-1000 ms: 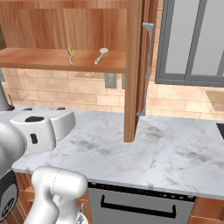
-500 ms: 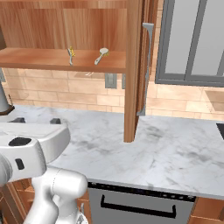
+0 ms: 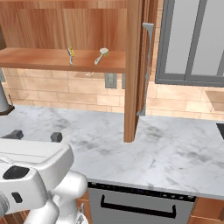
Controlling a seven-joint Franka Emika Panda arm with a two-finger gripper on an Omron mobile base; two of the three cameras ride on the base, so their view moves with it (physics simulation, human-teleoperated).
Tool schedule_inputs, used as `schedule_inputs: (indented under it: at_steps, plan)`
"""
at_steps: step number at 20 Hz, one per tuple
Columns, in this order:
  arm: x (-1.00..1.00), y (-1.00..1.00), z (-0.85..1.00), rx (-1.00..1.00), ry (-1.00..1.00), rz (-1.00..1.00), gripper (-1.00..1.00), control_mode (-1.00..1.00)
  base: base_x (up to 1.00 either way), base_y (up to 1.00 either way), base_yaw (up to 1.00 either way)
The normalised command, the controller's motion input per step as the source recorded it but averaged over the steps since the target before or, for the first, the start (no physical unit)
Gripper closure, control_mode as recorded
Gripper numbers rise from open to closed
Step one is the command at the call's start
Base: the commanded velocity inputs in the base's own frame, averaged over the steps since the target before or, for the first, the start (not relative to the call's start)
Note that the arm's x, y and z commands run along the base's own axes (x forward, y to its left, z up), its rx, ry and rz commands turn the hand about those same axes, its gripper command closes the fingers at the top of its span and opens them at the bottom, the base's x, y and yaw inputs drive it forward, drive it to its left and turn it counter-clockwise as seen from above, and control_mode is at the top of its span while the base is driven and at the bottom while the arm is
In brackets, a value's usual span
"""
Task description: Pick up the dish brush and dish brush from the sink, and place them back in the cabinet, and close the cabinet doors.
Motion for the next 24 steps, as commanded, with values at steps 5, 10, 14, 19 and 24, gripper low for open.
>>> schedule_inputs:
  at_steps: [5,10,14,19,24]
  plan:
    - [-0.22,-0.19,0.00,0.00,-0.08,0.00,-1.00,-1.00,0.00,0.00,0.00]
    - [-0.01,-0.21,0.00,0.00,-0.05,0.00,-1.00,-1.00,0.00,0.00,0.00]
    - [0.00,-0.28,0.00,0.00,-0.05,0.00,-1.00,-1.00,0.00,0.00,0.00]
    - [0.00,-0.33,0.00,0.00,-0.05,0.00,-1.00,-1.00,0.00,0.00,0.00]
    - [0.00,-0.32,0.00,0.00,-0.04,0.00,-1.00,-1.00,0.00,0.00,0.00]
